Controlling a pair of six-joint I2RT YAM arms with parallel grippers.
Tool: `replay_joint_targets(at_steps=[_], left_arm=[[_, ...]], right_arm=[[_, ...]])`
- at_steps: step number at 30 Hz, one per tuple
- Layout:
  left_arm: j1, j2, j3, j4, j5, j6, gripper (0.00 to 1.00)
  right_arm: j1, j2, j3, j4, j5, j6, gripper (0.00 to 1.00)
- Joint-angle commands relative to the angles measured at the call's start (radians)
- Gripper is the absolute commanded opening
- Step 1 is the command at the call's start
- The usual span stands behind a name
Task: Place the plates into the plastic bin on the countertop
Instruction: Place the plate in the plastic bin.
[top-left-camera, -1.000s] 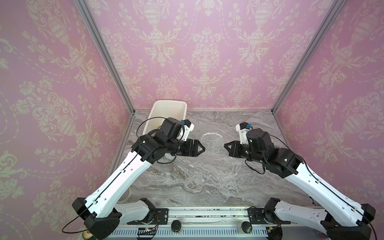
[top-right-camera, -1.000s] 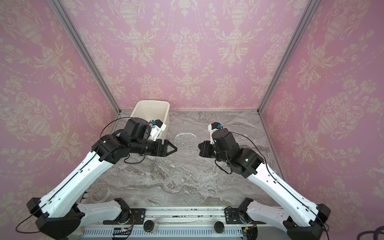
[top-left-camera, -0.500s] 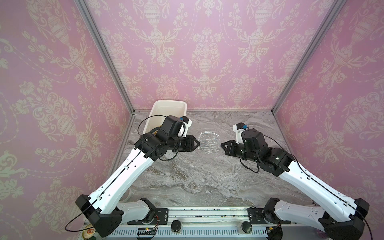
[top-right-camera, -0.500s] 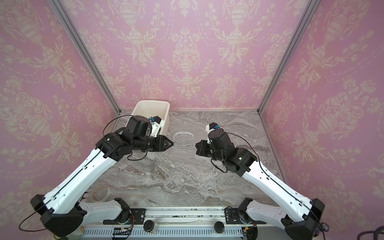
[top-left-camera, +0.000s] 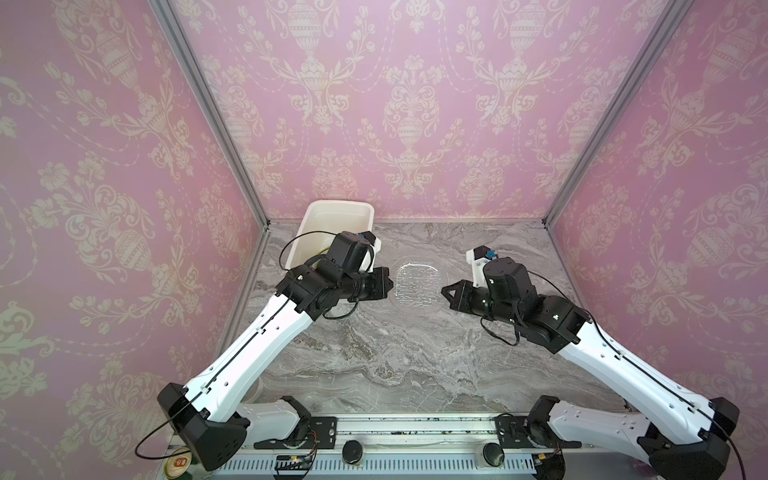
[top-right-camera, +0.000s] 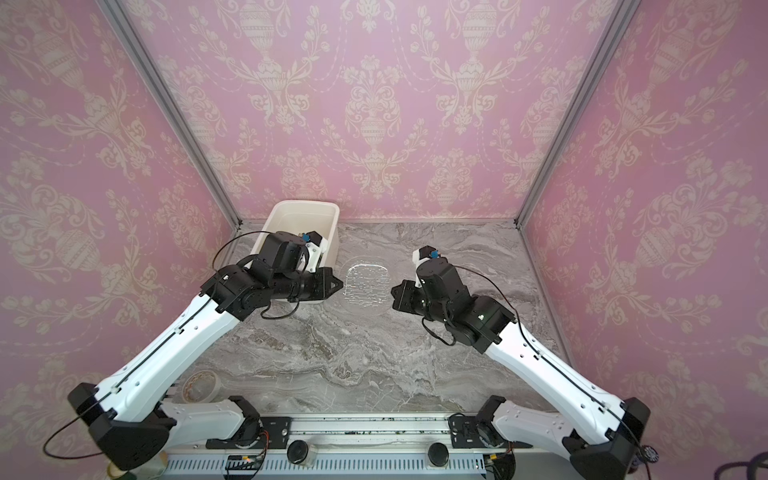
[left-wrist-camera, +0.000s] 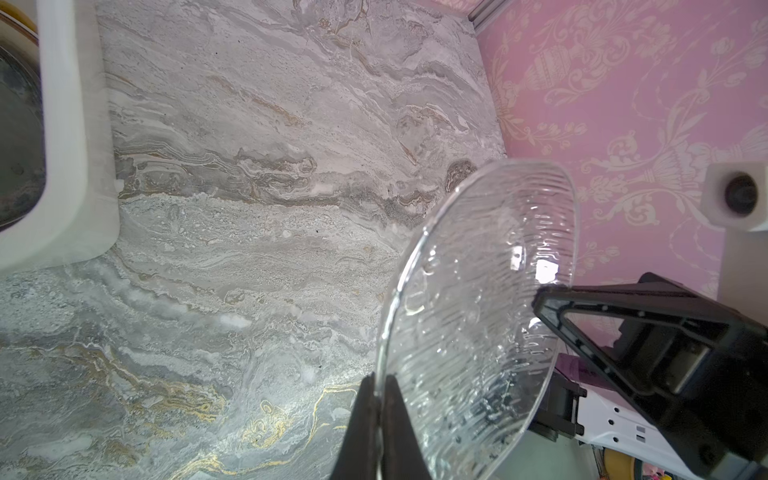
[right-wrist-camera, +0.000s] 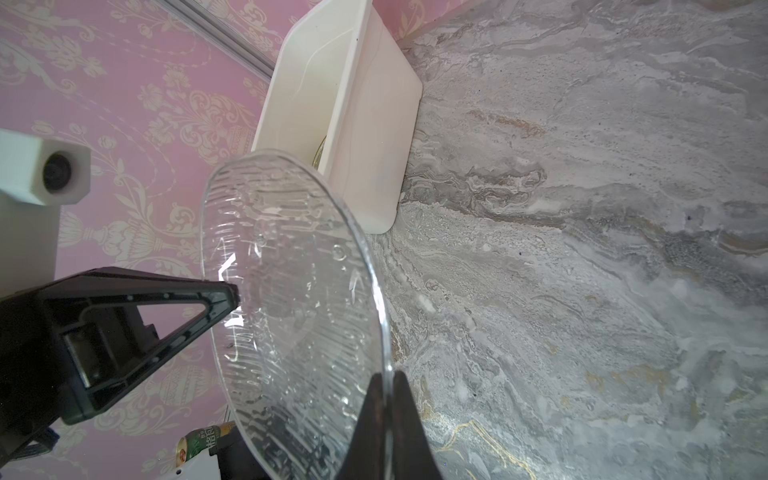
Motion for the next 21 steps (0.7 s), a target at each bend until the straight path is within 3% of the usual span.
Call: replay_joint_targets(at_steps=[1,10,14,21], left_arm=[[0.005,0.003,0.005,0.019,-0.040,-0.011,0.00],[0.013,0.039,0.139,-0.146,-0.219,0.158,0.00],[0.028,0.078,0.238,-0.245,-0.344,0.273,0.00],[0.062,0.103,0.345,-0.331,-0.616,0.447,0.00]], right_arm=[[0.009,-0.013,0.018,0.019,-0.032,-0.001,0.00],[0.008,-0.056,0.007,0.009,0.043,-0.038,0.50],[0.006,-0.101,-0.007,-0.032,0.082,-0.080,0.58],[0.002,-0.138,-0.047,-0.092,0.071,-0.114,0.60]])
